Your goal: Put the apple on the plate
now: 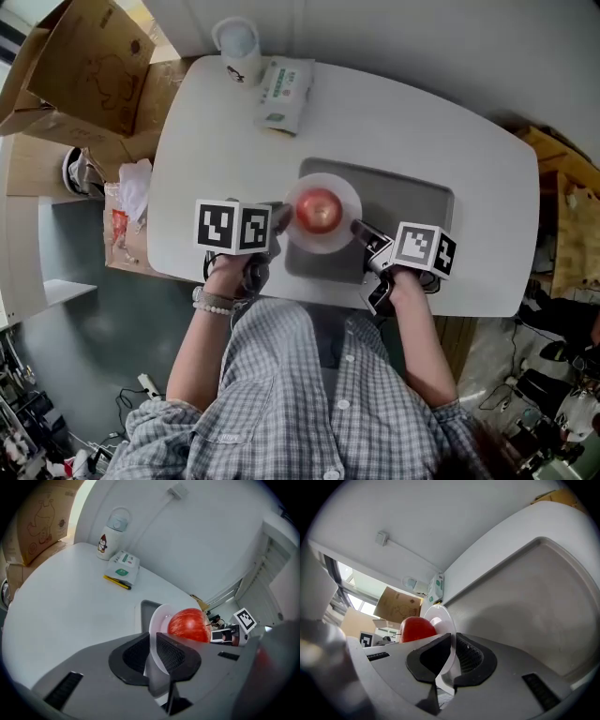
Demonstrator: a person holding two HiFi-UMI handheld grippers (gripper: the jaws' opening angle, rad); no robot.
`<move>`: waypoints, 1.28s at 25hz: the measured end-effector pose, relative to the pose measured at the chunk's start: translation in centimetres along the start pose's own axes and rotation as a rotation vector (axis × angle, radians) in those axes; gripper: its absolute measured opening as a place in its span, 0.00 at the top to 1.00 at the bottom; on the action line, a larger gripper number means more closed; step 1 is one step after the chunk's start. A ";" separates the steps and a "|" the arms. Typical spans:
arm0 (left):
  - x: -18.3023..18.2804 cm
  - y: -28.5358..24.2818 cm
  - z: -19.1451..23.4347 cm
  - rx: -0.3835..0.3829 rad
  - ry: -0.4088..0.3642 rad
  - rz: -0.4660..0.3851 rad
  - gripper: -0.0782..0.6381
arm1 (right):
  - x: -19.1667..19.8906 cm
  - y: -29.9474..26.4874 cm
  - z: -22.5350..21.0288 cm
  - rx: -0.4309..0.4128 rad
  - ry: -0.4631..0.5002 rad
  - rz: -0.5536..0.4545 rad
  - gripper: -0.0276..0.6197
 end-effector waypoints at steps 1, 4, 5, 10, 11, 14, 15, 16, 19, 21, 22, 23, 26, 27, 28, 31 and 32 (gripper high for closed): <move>0.2 -0.5 -0.6 0.008 -0.001 0.007 0.82 | -0.2 0.5 -0.6 0.005 -0.003 -0.005 0.89; 1.0 -2.1 -2.0 0.022 -0.005 0.031 0.82 | -0.6 1.6 -2.5 0.020 -0.012 -0.012 0.89; 1.3 -2.7 -2.4 0.023 -0.006 0.040 0.82 | -0.8 2.0 -3.1 0.026 -0.015 -0.012 0.89; 2.3 -5.3 -4.4 0.027 -0.020 0.076 0.82 | -1.7 3.5 -6.1 0.050 -0.026 -0.014 0.89; 2.6 -5.8 -4.8 0.029 -0.022 0.083 0.82 | -1.8 3.7 -6.7 0.055 -0.028 -0.014 0.89; 3.3 -6.9 -5.6 0.029 -0.030 0.106 0.82 | -2.0 4.1 -8.2 0.068 -0.030 -0.010 0.89; 3.5 -7.2 -5.8 0.031 -0.033 0.113 0.82 | -2.0 4.2 -8.6 0.073 -0.027 -0.009 0.89; 3.7 -7.5 -6.0 0.033 -0.036 0.121 0.82 | -2.1 4.3 -9.0 0.078 -0.021 -0.009 0.89; 4.4 -8.5 -6.2 0.030 -0.053 0.148 0.82 | -2.2 4.3 -10.1 0.098 0.004 -0.006 0.89; 4.7 -9.0 -6.2 0.021 -0.063 0.161 0.82 | -2.2 4.1 -10.7 0.110 0.017 -0.001 0.89; 4.8 -9.3 -6.2 0.017 -0.065 0.165 0.82 | -2.2 4.1 -10.9 0.114 0.020 0.001 0.89; 4.9 -9.4 -6.2 0.015 -0.066 0.167 0.82 | -2.2 4.0 -11.1 0.117 0.021 0.003 0.89; 5.1 -9.7 -6.2 0.017 -0.073 0.174 0.82 | -2.1 3.8 -11.6 0.123 0.031 0.007 0.89; 5.1 -9.8 -6.2 0.016 -0.079 0.176 0.82 | -2.0 3.7 -11.7 0.126 0.041 0.009 0.89; 5.2 -9.8 -6.1 0.015 -0.085 0.179 0.82 | -2.0 3.6 -11.8 0.128 0.052 0.010 0.89; 5.4 -10.0 -6.1 0.014 -0.084 0.183 0.82 | -2.1 3.5 -11.9 0.123 0.073 0.006 0.89; 5.4 -10.0 -6.1 0.017 -0.079 0.184 0.82 | -2.1 3.5 -11.9 0.120 0.083 0.003 0.89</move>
Point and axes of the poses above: the fingertips, and each gripper's own axes: y backward along the fingers, z to its left, x out of its underside, the point moved 2 cm from there along y, backward along the fingers, and after that the axes turned 8 degrees about -z, right-handed, at the moved point
